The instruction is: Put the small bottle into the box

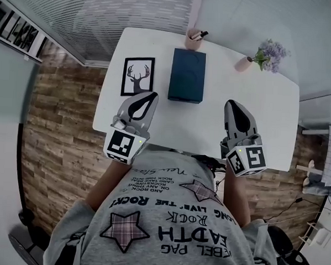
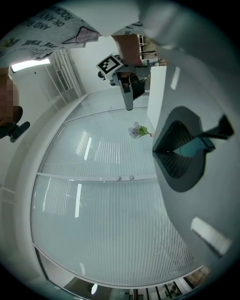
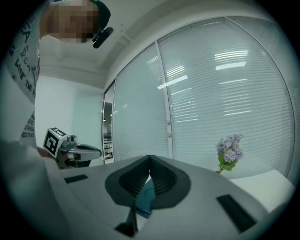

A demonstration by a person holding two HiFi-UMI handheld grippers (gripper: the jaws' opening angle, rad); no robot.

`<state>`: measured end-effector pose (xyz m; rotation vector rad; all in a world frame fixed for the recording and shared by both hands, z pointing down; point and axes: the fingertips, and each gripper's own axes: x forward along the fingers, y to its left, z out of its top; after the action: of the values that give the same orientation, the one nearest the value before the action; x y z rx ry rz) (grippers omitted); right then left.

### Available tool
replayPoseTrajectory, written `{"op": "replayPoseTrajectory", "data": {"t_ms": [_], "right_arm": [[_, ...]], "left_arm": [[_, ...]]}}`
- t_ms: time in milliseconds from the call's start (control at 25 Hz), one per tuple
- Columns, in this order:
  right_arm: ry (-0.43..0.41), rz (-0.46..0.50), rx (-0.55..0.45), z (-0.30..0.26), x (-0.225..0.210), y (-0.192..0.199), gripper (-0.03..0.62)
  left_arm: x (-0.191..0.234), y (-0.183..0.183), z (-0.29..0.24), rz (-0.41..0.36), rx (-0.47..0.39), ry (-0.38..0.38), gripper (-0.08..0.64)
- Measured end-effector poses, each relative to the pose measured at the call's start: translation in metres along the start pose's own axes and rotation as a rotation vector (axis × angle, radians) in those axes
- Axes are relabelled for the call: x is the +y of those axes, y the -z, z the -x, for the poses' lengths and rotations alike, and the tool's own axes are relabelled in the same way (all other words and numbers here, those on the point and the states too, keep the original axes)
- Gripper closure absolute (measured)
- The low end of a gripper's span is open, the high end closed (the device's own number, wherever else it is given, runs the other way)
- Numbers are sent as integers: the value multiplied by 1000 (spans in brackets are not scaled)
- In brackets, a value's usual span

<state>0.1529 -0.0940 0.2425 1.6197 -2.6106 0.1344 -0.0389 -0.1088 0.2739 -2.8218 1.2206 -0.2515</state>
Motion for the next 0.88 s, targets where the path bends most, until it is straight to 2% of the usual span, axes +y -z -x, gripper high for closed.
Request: {"op": "replayPoseTrajectory", "data": {"t_ms": [880], "right_arm": [[28,21,-1,2,11,-9,578]], "left_arm": [[11,15,4,78,22,-2,549]]}}
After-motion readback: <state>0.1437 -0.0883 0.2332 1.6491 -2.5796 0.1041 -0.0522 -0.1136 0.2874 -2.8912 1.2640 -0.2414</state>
